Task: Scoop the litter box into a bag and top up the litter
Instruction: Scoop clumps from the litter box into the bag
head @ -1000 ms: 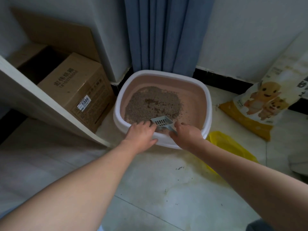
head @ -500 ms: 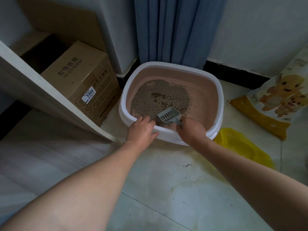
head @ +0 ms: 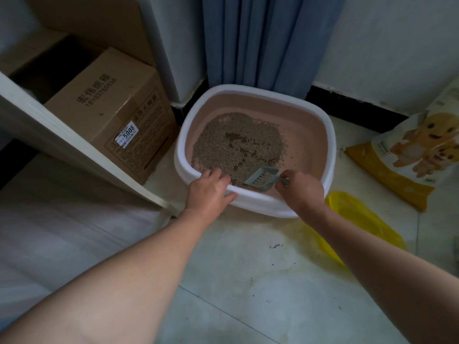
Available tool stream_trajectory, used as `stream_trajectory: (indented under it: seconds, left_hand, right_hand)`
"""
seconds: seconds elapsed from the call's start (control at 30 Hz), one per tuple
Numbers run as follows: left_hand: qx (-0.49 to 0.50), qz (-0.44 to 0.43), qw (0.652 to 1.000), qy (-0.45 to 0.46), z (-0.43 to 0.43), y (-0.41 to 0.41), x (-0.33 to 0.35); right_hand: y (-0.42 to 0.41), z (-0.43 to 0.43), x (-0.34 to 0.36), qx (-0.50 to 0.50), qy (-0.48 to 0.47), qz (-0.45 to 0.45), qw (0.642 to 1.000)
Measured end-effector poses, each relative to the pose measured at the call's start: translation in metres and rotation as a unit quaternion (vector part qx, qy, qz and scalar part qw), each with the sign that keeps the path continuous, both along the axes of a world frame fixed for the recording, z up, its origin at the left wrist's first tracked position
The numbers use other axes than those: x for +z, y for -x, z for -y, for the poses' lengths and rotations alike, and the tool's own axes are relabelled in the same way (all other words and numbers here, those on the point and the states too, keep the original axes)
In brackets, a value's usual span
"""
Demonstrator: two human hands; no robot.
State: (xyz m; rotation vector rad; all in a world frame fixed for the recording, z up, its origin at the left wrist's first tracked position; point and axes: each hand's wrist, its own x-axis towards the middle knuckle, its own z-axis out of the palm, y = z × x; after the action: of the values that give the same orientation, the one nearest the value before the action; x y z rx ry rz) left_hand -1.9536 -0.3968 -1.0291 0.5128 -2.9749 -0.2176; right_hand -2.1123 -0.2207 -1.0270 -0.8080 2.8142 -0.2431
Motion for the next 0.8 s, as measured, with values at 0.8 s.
stream_trajectory:
  seconds: [0.8]
  left_hand:
    - [0.016, -0.05, 0.999, 0.006, -0.002, 0.007, -0.01]
  right_hand:
    - [-0.004, 0.032, 0.009, 0.019, -0.058, 0.02, 0.998]
